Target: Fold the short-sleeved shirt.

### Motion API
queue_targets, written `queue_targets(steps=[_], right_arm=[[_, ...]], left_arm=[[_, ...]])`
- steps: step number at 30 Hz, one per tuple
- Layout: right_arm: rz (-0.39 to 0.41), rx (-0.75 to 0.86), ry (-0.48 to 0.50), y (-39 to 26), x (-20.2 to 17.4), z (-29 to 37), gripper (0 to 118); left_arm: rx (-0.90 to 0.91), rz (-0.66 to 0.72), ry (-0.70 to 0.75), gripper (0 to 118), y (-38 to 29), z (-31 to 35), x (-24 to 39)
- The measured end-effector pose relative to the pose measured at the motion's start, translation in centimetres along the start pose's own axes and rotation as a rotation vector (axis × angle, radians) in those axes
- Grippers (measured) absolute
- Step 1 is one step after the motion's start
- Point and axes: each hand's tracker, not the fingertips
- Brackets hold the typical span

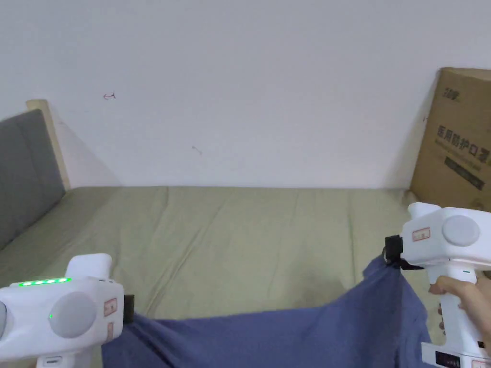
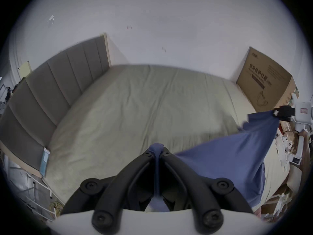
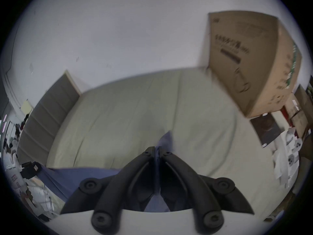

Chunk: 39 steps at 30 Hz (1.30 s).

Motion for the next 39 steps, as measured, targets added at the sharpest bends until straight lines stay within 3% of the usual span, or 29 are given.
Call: queue_targets(steps=[2, 5, 12, 20, 26, 29, 34, 39], right_arm=[[-0.015, 0.046, -0.041, 2.2, 1.1, 3.1, 6], [-0.108, 0.130, -0.048, 5.8, 3.9, 7.0, 6], [-0.152, 0.295, -0.027, 11.8, 5.7, 15.3, 6], [-0.216, 0.413, 0.008, 20.3, 3.5, 18.9, 6], [-0.178, 0.496, 0.036, 27.6, 0.5, 18.9, 6], [-0.246, 0.532, 0.090, 30.6, -0.3, 18.5, 6], [-0.153, 0.567, 0.015, 33.9, -2.8, 18.2, 6], [-0.181, 0.599, 0.069, 34.3, -3.6, 16.3, 6]], left_arm=[[0.042, -0.062, -0.003, 3, 2.5, 1.3, 0.9], [0.121, -0.136, 0.018, 3, 6.8, 4.2, 2.3], [0.292, -0.090, 0.026, 3, 16.2, 10.5, 2.9], [0.413, -0.107, 0.059, 3, 26.1, 13.1, 3.7], [0.488, -0.079, 0.122, 3, 34.2, 11.4, 3.3], [0.538, -0.083, 0.160, 3, 38.0, 10.8, 3.3], [0.610, -0.077, 0.185, 3, 41.9, 11.0, 2.8], [0.633, -0.033, 0.167, 3, 42.3, 8.5, 1.5]])
